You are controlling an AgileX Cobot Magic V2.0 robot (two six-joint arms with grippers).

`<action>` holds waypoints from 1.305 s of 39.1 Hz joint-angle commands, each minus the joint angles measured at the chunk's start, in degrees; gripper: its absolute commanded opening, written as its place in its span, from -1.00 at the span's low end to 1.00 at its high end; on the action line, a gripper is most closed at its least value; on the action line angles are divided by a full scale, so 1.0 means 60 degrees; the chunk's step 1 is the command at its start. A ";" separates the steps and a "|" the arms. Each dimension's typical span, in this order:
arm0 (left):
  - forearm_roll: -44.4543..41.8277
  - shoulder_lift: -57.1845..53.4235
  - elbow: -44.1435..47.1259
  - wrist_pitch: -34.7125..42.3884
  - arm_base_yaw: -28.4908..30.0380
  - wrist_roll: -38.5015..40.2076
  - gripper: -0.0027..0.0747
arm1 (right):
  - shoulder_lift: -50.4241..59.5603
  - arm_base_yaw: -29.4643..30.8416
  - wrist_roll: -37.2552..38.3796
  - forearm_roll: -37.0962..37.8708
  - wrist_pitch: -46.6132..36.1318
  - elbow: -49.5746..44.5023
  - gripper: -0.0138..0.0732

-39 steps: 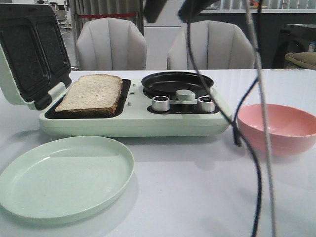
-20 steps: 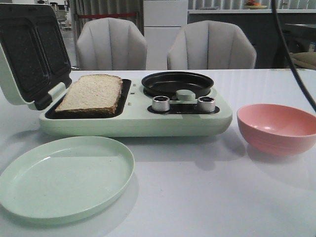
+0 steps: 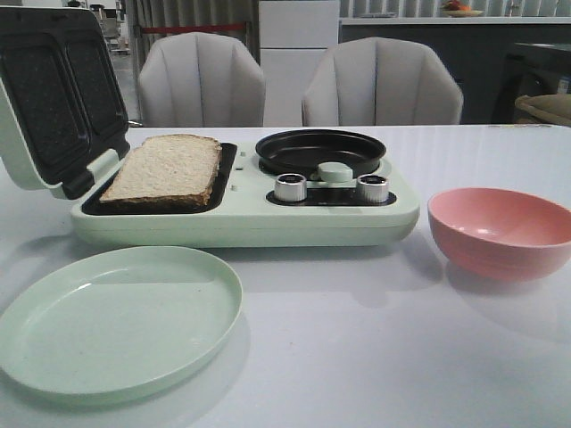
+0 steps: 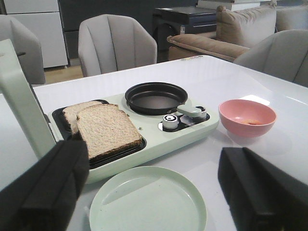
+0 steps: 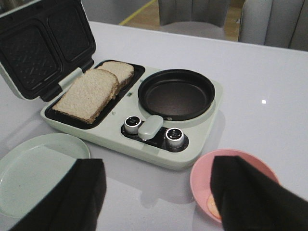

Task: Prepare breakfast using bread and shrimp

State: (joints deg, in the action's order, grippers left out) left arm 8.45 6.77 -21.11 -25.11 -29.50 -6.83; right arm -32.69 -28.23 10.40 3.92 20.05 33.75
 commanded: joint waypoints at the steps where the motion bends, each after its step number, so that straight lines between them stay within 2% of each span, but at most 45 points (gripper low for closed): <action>1: 0.0128 0.0103 -0.0250 0.0811 -0.0072 0.0115 0.63 | 0.0847 0.0045 -0.0014 0.0004 -0.1122 -0.0502 0.60; 17: 0.0128 0.0103 -0.0250 0.0811 -0.0072 0.0115 0.63 | 0.4423 0.0045 -0.0014 0.0001 -0.1259 -0.2856 0.60; 34: 0.0146 0.0284 -0.0430 0.0794 -0.0072 0.0115 0.63 | 0.4781 0.0045 -0.0023 0.0071 -0.1257 -0.3466 0.60; 45: 0.0722 0.2446 -0.2331 0.0812 -0.0049 0.0135 0.63 | 0.4781 0.0045 -0.0023 0.0071 -0.1257 -0.3466 0.60; 51: 0.0789 0.4050 -0.3426 0.1415 0.0116 0.0877 0.63 | 0.4781 0.0045 -0.0023 0.0071 -0.1257 -0.3466 0.60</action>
State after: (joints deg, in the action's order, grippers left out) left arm 11.87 26.25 -37.13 -23.31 -29.25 -3.87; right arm -3.38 -28.23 10.40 3.79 17.15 11.37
